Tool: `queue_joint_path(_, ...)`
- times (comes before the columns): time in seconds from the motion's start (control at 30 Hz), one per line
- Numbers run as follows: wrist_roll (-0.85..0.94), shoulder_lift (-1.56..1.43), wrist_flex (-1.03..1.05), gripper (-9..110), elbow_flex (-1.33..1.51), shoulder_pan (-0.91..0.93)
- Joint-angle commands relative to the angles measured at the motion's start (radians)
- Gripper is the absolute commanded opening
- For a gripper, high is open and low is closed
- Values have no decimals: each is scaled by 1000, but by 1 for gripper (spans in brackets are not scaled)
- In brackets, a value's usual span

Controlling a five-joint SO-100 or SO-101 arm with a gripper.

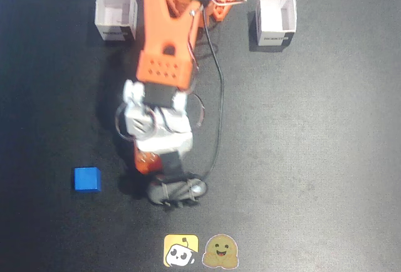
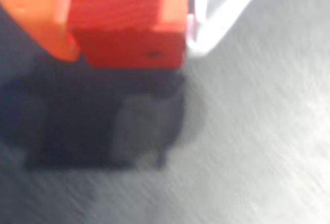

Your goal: Put the red cube in the right box and the blue cube in the left box.

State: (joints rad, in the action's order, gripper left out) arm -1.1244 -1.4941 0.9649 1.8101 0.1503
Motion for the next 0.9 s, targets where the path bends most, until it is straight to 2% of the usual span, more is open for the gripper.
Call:
queue_joint_path(0.0,15,-114,46,12,-32,43)
queue_joint_path(0.87,-49,-811,293,12,394,466)
